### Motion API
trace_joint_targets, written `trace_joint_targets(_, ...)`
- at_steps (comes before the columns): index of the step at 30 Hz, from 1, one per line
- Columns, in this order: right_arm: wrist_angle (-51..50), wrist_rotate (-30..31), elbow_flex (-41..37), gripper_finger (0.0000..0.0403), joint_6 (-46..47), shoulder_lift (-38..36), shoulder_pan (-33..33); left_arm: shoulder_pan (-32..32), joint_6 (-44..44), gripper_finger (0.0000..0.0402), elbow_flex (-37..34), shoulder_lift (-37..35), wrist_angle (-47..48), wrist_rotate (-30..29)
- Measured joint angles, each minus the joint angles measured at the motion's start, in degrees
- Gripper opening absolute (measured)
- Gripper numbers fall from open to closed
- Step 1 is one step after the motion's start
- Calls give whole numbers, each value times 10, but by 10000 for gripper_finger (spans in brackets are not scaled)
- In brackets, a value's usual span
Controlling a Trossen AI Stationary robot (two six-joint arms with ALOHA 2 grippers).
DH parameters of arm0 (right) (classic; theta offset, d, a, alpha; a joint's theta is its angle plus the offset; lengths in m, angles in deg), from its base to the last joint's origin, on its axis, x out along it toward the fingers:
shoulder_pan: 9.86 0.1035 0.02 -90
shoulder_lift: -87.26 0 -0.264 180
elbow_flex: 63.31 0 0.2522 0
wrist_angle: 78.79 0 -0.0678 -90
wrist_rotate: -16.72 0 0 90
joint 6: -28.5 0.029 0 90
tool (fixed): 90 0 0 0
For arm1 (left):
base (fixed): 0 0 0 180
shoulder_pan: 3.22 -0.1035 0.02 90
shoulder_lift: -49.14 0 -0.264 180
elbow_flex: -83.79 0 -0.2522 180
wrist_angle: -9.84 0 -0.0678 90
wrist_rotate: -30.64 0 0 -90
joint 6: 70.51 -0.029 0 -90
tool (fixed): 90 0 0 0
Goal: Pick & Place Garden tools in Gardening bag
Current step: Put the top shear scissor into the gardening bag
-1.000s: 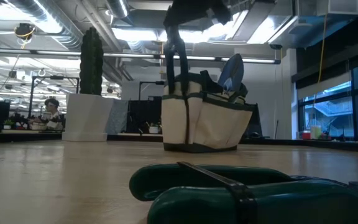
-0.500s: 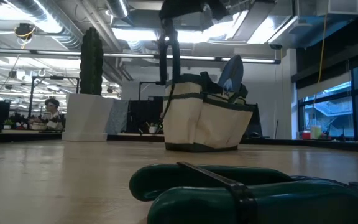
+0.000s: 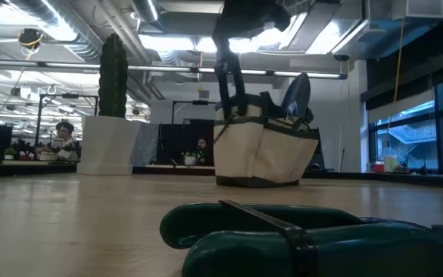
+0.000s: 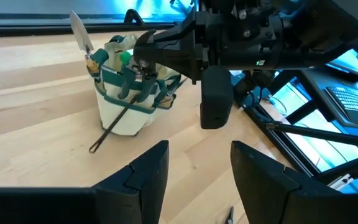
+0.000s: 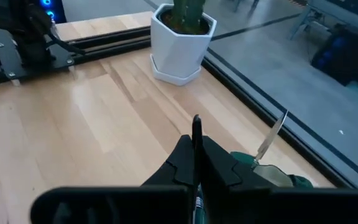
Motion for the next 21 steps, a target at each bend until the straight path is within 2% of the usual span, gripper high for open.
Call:
trace_joint_targets(4,2,23,0,7,-8,0,7,0,0,168,0,0,0,0)
trace_joint_targets(11,-45,8,-4,7,38,14,3,0,0,168,0,0,0,2)
trace_joint_targets(21,-1,-14,-54,7,89,16,0,0,0,168,0,0,0,2)
